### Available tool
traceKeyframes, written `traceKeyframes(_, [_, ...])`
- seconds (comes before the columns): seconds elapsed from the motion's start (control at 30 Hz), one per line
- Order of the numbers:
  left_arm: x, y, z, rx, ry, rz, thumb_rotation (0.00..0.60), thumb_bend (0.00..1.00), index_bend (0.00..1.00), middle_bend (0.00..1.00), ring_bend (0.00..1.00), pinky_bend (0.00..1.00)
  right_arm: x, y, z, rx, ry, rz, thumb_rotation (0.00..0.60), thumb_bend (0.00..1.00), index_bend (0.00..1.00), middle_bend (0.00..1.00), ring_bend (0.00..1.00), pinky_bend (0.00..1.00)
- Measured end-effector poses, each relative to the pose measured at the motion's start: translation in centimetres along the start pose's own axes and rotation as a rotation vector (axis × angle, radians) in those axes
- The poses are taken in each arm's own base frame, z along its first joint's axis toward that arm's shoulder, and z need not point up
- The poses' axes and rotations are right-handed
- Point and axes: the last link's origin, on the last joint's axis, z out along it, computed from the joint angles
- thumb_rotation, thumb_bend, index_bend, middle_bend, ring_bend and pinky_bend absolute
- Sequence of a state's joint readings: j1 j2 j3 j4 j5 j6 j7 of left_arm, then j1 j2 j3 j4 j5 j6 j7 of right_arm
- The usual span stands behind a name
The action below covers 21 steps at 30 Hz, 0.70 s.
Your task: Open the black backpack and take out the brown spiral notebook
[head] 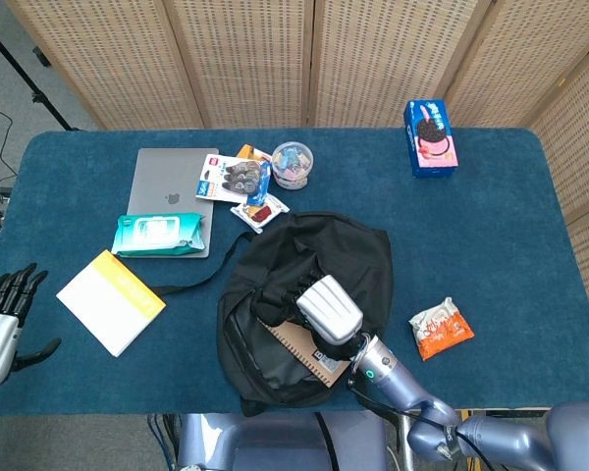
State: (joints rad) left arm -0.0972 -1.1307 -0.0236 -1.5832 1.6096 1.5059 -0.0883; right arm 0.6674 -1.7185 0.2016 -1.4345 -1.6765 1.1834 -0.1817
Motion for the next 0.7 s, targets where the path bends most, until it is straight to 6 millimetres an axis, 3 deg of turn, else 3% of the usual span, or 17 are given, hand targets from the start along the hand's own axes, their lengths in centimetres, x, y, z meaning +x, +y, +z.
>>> traceKeyframes(0.17, [-1.1, 2.3, 1.2, -0.182, -0.063, -0.005, 0.6, 0.19, 0.15, 0.0, 0.0, 0.06, 0.7, 1.7, 1.7, -0.033, 0.021, -0.027, 0.6, 0.8, 0.66, 0.66, 0.61, 0.52])
traceKeyframes(0.37, [-3.5, 5.7, 3.4, -0.461, -0.182, -0.074, 0.6, 0.22, 0.3, 0.0, 0.06, 0.11, 1.7, 3.7, 3.2, -0.142, 0.013, 0.073, 0.6, 0.8, 0.66, 0.67, 0.62, 0.53])
traceKeyframes(0.7, [-9.4, 11.7, 6.1, -0.699, -0.238, -0.15, 0.6, 0.24, 0.41, 0.08, 0.15, 0.17, 2.6, 3.2, 3.4, -0.233, -0.083, 0.325, 0.6, 0.8, 0.66, 0.67, 0.62, 0.53])
